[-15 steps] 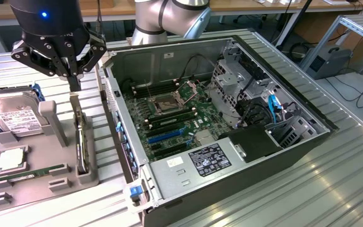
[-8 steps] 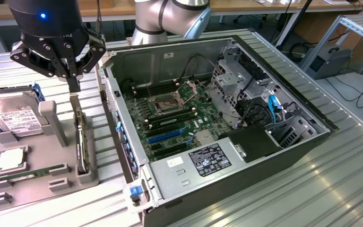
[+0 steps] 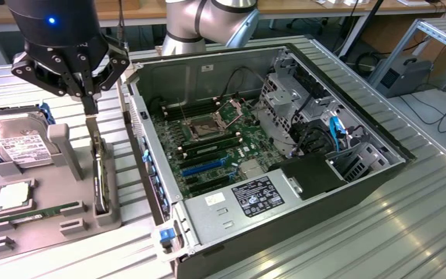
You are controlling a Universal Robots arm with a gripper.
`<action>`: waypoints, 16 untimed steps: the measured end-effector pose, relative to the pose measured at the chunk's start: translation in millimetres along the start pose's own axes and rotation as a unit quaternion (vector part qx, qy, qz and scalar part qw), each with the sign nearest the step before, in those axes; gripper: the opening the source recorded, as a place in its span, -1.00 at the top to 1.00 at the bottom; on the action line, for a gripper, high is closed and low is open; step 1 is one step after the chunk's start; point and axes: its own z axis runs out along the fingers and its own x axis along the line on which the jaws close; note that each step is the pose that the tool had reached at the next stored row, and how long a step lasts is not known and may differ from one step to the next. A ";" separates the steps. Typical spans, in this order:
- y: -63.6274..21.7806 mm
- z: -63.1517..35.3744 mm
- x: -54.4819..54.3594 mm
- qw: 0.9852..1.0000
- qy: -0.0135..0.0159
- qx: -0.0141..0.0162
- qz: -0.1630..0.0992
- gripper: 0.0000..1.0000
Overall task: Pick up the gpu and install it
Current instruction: 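Reach for the gpu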
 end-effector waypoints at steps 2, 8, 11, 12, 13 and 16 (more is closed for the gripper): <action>-0.4 0.1 0.2 1.000 0.000 0.000 0.000 0.79; -1.7 0.3 1.1 1.000 0.000 0.000 0.000 0.79; -2.3 0.4 1.5 1.000 0.000 0.000 0.000 0.79; -2.5 0.5 1.7 1.000 0.000 0.000 0.000 0.79; -2.7 0.5 1.8 1.000 0.000 0.000 0.000 0.79; -3.4 0.7 2.4 1.000 0.000 0.000 0.000 0.79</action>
